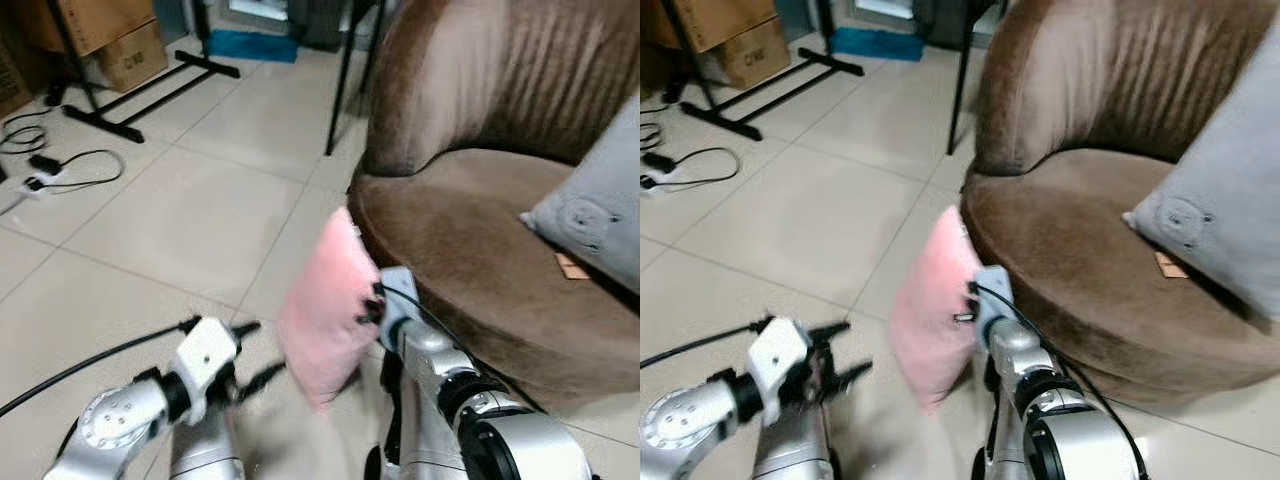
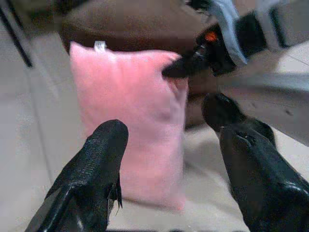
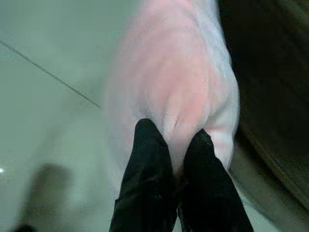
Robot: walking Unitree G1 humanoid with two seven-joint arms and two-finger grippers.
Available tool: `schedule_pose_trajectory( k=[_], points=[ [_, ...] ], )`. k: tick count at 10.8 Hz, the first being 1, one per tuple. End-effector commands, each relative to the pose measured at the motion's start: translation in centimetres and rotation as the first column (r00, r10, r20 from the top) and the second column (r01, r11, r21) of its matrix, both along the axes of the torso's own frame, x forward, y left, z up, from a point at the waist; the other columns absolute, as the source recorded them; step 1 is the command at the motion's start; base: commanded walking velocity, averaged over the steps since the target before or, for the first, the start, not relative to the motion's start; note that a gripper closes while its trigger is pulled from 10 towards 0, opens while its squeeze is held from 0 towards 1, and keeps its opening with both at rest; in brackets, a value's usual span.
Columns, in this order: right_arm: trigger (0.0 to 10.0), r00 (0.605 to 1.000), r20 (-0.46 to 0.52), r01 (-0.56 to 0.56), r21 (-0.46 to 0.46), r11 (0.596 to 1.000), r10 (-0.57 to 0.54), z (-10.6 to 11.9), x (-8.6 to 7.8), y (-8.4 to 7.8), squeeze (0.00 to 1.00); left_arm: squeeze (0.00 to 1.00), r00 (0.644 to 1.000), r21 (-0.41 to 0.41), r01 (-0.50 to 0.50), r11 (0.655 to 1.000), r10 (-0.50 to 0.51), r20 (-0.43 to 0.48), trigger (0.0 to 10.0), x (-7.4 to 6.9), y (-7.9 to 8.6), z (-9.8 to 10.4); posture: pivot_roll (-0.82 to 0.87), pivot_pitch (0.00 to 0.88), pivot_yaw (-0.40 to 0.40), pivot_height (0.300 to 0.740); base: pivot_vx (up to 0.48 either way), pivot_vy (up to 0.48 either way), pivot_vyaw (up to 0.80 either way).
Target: Move the pillow to the sofa from floor
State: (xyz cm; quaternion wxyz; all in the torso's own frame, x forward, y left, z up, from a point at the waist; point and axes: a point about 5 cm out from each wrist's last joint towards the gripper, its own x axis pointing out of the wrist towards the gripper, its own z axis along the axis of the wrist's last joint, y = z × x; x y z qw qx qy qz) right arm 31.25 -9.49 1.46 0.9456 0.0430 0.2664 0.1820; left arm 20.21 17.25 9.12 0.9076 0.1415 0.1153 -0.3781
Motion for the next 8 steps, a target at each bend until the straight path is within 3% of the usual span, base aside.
schedule_pose_trajectory(
  k=[1,3,4,5,6,7,8],
  points=[
    [0.0,0.996,0.082,-0.034,0.074,0.997,0.028,1.2,0.5,-0.1,0.0,0.0,0.997,0.006,-0.055,0.998,0.054,0.047,10.0,0.4,0.3,0.3,0.09,0.0,-0.093,0.445,0.0,0.0,0.0],
    [0.0,0.969,0.239,-0.119,0.261,0.958,0.055,4.2,-0.3,-0.4,0.0,0.0,0.977,-0.031,-0.168,0.985,0.17,0.128,10.0,0.8,0.7,1.1,0.07,0.0,-0.085,0.445,0.0,0.0,0.0],
    [0.0,0.947,0.318,-0.148,0.332,0.931,0.037,6.4,-2.1,-1.1,0.0,0.0,0.966,-0.037,-0.201,0.979,0.205,0.159,10.0,0.5,0.6,1.4,0.04,0.0,-0.072,0.445,0.0,0.0,0.0],
    [0.0,0.922,0.384,-0.186,0.348,0.919,0.041,8.0,-4.2,-1.3,0.0,0.0,0.953,-0.038,-0.237,0.971,0.24,0.184,10.0,0.1,0.4,1.5,0.04,0.0,-0.072,0.445,0.0,0.0,0.0],
    [10.0,0.909,0.413,-0.212,0.352,0.912,0.052,9.3,-6.3,-1.0,0.0,0.0,0.931,-0.043,-0.29,0.956,0.293,0.218,10.0,-0.2,0.4,1.8,0.03,0.0,-0.071,0.445,0.0,0.0,0.0],
    [10.0,0.914,0.401,-0.216,0.367,0.905,0.056,9.7,-7.1,-0.8,0.0,0.0,0.919,-0.048,-0.314,0.948,0.317,0.236,10.0,-0.2,0.5,2.0,0.03,0.0,-0.073,0.445,0.0,0.0,0.0],
    [10.0,0.917,0.398,-0.132,0.363,0.922,-0.025,10.2,-7.6,-1.3,0.0,0.0,0.895,-0.07,-0.349,0.935,0.354,0.271,10.0,0.3,0.3,2.6,0.03,0.0,-0.077,0.459,0.0,0.0,0.0]
  ],
)
